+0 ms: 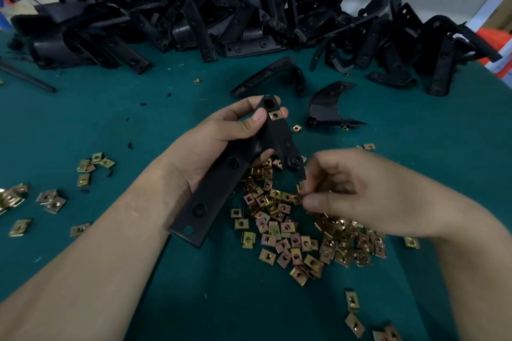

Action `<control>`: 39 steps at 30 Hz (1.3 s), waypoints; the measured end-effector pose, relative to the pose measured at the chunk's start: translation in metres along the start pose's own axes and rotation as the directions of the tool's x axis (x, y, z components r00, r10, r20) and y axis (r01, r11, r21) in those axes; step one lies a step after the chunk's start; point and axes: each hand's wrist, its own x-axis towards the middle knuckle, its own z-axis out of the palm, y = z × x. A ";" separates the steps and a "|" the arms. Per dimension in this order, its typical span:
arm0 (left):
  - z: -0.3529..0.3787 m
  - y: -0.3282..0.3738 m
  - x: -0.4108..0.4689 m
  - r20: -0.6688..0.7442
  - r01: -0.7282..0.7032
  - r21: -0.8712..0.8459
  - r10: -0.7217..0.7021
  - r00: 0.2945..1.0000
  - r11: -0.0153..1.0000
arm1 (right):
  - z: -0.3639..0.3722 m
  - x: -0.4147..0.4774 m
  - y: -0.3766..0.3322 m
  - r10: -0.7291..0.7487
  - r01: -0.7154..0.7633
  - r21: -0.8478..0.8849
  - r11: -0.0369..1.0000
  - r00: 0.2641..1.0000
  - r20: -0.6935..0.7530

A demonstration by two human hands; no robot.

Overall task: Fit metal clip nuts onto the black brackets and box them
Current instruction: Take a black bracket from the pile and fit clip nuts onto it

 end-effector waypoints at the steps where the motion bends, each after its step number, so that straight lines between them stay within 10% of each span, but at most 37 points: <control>1: 0.000 0.000 -0.001 0.014 0.004 -0.004 -0.004 1.000 1.000 | -0.001 0.000 0.000 -0.010 0.015 0.079 0.997 0.998 -0.062; 10: 0.002 0.001 -0.003 0.053 0.027 0.002 -0.027 0.998 1.000 | 0.004 0.009 -0.004 0.112 0.176 0.769 0.614 0.945 -0.306; 39: 0.000 -0.002 -0.001 0.117 -0.030 0.011 0.029 0.993 0.999 | 0.011 0.014 -0.012 0.200 0.093 0.850 0.519 0.953 -0.227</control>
